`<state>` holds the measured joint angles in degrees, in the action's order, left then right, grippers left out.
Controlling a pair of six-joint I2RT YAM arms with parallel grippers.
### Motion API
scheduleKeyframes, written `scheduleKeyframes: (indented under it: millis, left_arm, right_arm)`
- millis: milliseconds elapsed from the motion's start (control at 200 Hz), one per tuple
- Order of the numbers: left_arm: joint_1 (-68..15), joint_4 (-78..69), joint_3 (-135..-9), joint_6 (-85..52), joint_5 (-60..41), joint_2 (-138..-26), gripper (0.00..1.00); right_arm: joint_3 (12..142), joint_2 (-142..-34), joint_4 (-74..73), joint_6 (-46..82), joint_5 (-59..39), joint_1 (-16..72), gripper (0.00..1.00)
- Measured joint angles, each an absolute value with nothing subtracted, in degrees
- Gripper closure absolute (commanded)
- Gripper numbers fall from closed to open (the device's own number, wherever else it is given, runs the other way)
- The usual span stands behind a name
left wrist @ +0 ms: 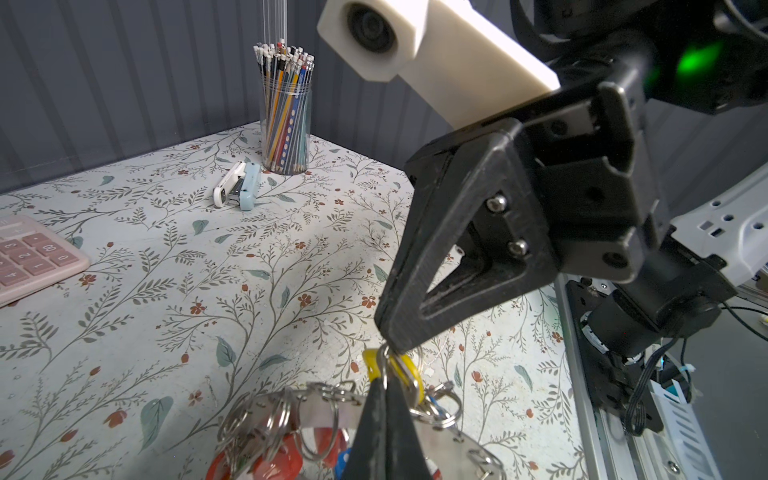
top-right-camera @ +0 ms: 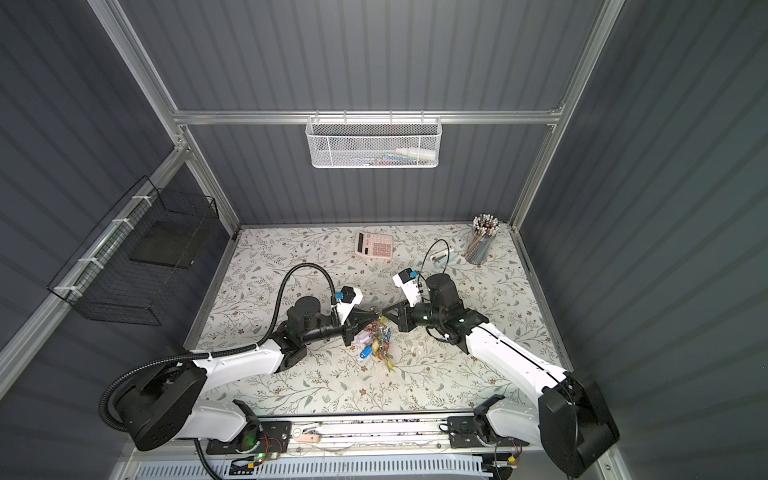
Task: Put the keys on the keyring
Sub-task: 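Carry the key to the ring while the left gripper holds the ring up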
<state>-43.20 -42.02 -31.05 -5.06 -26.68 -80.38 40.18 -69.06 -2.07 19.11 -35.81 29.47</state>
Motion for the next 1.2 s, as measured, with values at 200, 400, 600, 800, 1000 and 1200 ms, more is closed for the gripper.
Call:
scheduleKeyframes:
  millis: [200, 400, 600, 800, 1000, 1200]
  left_arm:
    - [-43.2, -42.0, -31.0, -5.1, -26.3, -80.4, 1.00]
    - [-43.2, -42.0, -31.0, -5.0, -26.1, -80.4, 1.00]
    - [-43.2, -42.0, -31.0, -5.0, -26.0, -80.4, 1.00]
    - [-43.2, -42.0, -31.0, -5.1, -25.7, -80.4, 1.00]
    - [-43.2, -42.7, -31.0, -5.1, -25.4, -80.4, 1.00]
    - [-43.2, -44.6, -30.3, -5.2, -24.8, -80.4, 1.00]
  right_arm:
    - [40.2, -69.0, -2.1, 20.0, -34.3, 29.6, 1.00]
    - [40.2, -69.0, -1.9, 21.0, -33.3, 29.6, 1.00]
    - [40.2, -69.1, -1.8, 21.6, -33.0, 29.6, 1.00]
    - [40.2, -69.7, -1.9, 22.1, -33.0, 29.6, 1.00]
    - [40.2, -70.2, -2.0, 22.1, -33.0, 29.6, 1.00]
    - [40.7, -70.4, -1.8, 22.1, -33.2, 29.6, 1.00]
